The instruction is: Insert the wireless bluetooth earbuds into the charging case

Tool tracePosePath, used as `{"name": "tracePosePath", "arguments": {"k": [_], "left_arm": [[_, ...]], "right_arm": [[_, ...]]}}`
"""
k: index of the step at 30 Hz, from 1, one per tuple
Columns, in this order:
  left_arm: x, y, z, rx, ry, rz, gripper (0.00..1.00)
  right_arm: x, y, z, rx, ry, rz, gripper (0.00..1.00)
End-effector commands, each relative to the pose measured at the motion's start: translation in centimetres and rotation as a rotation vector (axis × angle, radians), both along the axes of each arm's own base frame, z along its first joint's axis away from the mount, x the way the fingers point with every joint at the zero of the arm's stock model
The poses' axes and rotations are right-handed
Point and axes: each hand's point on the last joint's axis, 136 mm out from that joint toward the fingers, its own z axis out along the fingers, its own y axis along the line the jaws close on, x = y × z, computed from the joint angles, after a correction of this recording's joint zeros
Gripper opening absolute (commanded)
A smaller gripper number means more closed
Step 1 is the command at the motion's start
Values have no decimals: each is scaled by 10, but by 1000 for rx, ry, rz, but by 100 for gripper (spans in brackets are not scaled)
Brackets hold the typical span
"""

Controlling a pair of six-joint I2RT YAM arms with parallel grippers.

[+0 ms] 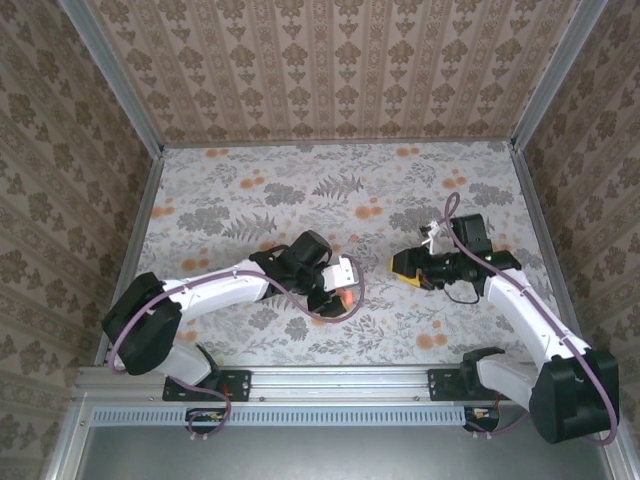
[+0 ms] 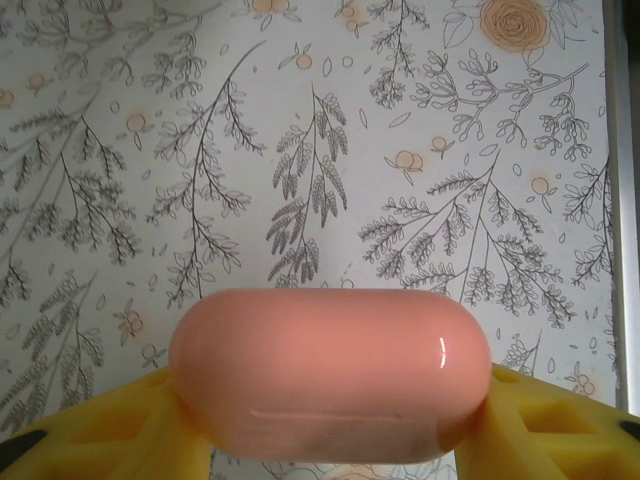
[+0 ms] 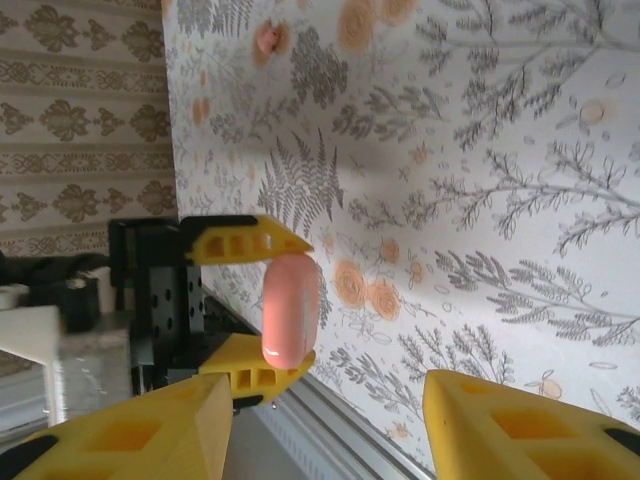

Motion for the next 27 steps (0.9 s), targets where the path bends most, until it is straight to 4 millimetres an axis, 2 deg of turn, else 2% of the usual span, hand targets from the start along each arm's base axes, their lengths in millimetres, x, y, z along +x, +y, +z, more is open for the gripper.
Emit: {"name": "tracePosePath", "arguments": {"k": [1,11,18,27], "left_arm": [[-2,-8,10,-60,-48,-66,53],[-4,-11,10,-62,-31,-79,50],[-4,-12,13,-63,-35,-90,50],[-3,-14,18,-77,-36,-93,50]], "right_arm": [[-9,11,0,70,29,-3,53],[-26,38,-5,140,49,17,50],[-24,51,2,178,22,5,49],[-27,66,-6,169,31,29,46]]}}
